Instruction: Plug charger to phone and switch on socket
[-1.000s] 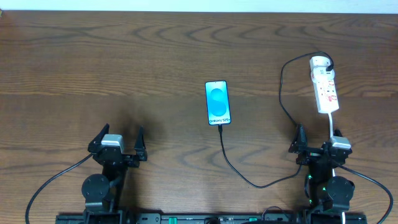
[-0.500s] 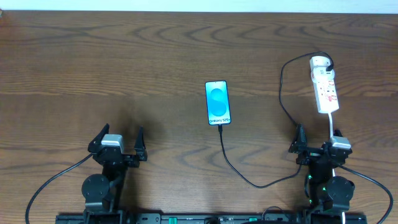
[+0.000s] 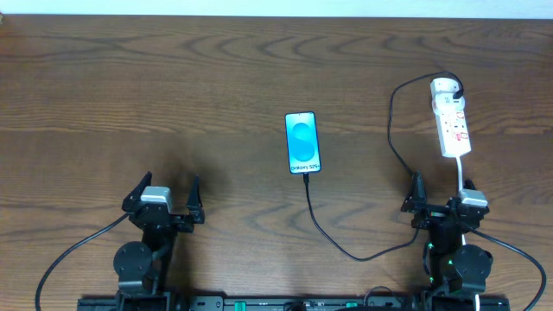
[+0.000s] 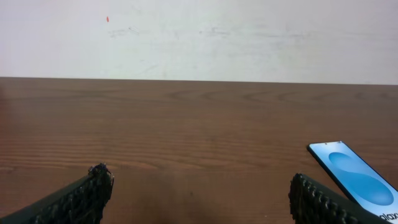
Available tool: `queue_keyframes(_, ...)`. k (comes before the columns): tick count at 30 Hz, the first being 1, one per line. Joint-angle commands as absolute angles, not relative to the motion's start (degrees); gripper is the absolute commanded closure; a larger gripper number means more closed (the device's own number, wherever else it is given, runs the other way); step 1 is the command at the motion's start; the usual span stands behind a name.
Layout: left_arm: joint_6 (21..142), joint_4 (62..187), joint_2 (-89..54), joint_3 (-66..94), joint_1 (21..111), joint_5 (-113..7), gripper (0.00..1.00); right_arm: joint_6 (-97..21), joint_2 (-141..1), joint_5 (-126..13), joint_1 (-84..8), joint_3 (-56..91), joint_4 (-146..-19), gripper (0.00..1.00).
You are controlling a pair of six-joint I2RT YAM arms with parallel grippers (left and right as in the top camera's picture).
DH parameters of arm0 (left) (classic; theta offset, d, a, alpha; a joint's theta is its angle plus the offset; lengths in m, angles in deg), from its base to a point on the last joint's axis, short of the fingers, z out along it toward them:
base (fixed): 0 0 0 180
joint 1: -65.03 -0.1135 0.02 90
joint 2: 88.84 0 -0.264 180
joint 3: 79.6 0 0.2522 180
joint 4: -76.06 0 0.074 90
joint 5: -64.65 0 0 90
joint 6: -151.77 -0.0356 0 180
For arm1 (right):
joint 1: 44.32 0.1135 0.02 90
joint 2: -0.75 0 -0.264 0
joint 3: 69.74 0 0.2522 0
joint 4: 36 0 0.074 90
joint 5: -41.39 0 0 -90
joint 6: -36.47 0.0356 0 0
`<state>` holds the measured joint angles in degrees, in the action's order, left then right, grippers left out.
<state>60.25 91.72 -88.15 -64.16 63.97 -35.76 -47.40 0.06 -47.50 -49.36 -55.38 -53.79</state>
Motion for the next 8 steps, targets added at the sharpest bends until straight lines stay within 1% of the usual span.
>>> queue_keyframes(1,60.1,92.9,-88.6,-65.6,64.1,-37.3,0.07,-46.5,0.5,-47.0,-49.6,-55.7,-53.9,0.01)
queue_keyframes(8,60.1,92.9,-88.6,-65.6,64.1,-37.3,0.07,-46.5,0.5,-47.0,-49.6,-55.7,-53.9,0.01)
